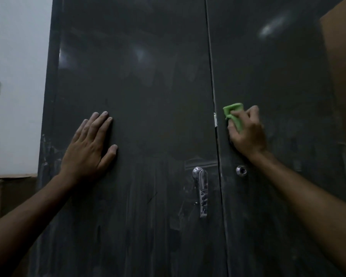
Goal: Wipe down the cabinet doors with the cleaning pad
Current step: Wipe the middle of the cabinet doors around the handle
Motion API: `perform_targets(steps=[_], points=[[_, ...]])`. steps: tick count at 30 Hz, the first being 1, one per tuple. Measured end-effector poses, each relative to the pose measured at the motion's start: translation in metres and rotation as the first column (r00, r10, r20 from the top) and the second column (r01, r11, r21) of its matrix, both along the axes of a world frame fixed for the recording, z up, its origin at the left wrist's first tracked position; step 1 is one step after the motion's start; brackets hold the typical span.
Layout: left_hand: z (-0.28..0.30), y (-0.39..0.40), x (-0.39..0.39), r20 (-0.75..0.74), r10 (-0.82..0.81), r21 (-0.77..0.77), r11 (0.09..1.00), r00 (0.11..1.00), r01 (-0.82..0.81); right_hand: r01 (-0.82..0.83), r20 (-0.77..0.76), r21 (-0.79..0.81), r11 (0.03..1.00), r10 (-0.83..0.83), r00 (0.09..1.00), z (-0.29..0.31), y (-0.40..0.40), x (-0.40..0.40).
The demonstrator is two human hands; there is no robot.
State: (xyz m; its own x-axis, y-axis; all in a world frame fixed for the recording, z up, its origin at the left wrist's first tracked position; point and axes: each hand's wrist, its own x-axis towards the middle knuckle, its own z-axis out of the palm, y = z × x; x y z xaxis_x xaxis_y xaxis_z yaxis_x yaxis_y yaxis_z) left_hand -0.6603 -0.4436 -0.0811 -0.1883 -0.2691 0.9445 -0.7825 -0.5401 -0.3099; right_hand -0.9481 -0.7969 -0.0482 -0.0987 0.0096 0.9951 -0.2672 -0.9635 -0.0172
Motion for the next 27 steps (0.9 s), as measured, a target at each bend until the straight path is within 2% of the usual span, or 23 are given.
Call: perform_targets(steps=[2,3,4,5,6,8,9,10,13,14,15,16,17,19,20,21,23,25,26,27], points=[[0.001,0.001,0.000,0.001,-0.003,0.003,1.000,1.000,0.003,-0.022,-0.199,-0.254,0.967,-0.030,0.979,-0.017,-0.008,-0.006],[0.001,0.000,0.000,0.004,-0.002,0.006,1.000,1.000,0.002,-0.013,-0.266,-0.341,0.940,-0.084,0.960,-0.022,-0.018,-0.016],[0.000,0.000,0.000,0.007,0.004,0.005,1.000,1.000,-0.004,0.018,-0.271,-0.368,0.930,-0.126,0.954,-0.021,-0.029,-0.025],[0.000,0.000,0.001,0.008,0.009,0.004,1.000,1.000,-0.009,0.071,-0.218,-0.329,0.942,-0.149,0.965,-0.017,-0.039,-0.033],[0.000,-0.001,0.001,0.007,0.010,0.004,1.000,1.000,-0.010,0.110,-0.132,-0.213,0.971,-0.140,0.981,-0.012,-0.045,-0.038],[0.001,-0.002,0.001,0.003,0.010,0.001,1.000,1.000,-0.010,0.100,0.038,0.072,0.992,-0.103,0.994,-0.006,-0.046,-0.038],[0.000,-0.002,0.001,0.003,0.010,0.001,1.000,1.000,-0.010,0.078,0.069,0.124,0.989,-0.087,0.994,-0.007,-0.042,-0.032],[0.000,-0.002,0.001,0.005,0.009,0.001,1.000,1.000,-0.009,0.060,0.052,0.100,0.993,-0.065,0.997,-0.011,-0.039,-0.026],[0.001,0.000,0.002,0.008,0.007,0.001,1.000,1.000,-0.007,0.036,-0.161,-0.211,0.977,-0.071,0.984,-0.037,-0.045,-0.028],[0.001,-0.001,0.003,0.008,0.005,0.001,1.000,1.000,-0.005,0.055,-0.197,-0.272,0.961,-0.111,0.974,-0.040,-0.054,-0.037],[0.001,-0.001,0.003,0.008,0.003,0.000,1.000,1.000,-0.003,0.094,-0.179,-0.261,0.961,-0.144,0.973,-0.038,-0.064,-0.046],[0.000,-0.002,0.003,0.006,0.003,-0.001,1.000,1.000,-0.003,0.136,-0.121,-0.166,0.977,-0.157,0.980,-0.031,-0.071,-0.054],[-0.001,-0.002,0.003,0.003,0.002,-0.001,1.000,1.000,-0.002,0.139,-0.031,-0.002,0.990,-0.139,0.990,-0.021,-0.074,-0.059],[-0.001,-0.002,0.003,-0.002,-0.002,-0.001,1.000,1.000,0.002,0.091,0.130,0.295,0.951,-0.135,0.982,-0.004,-0.071,-0.058],[-0.001,-0.002,0.003,-0.006,-0.002,0.002,1.000,1.000,0.002,0.076,0.148,0.313,0.947,-0.127,0.981,-0.002,-0.066,-0.052],[-0.001,-0.002,0.003,-0.009,-0.001,0.005,1.000,1.000,0.001,0.063,0.129,0.254,0.965,-0.098,0.987,-0.005,-0.060,-0.044],[0.000,-0.001,0.004,-0.009,0.005,0.007,1.000,1.000,-0.005,0.037,-0.019,-0.015,0.999,-0.037,0.999,-0.028,-0.056,-0.035],[0.000,-0.001,0.006,-0.004,0.011,0.006,1.000,1.000,-0.011,0.048,-0.156,-0.191,0.980,-0.078,0.985,-0.050,-0.068,-0.044],[0.000,-0.001,0.007,-0.001,0.013,0.004,1.000,1.000,-0.013,0.076,-0.149,-0.197,0.977,-0.106,0.983,-0.050,-0.078,-0.052],[0.000,-0.001,0.008,0.000,0.014,0.000,1.000,1.000,-0.014,0.108,-0.092,-0.128,0.986,-0.120,0.988,-0.043,-0.087,-0.059]])
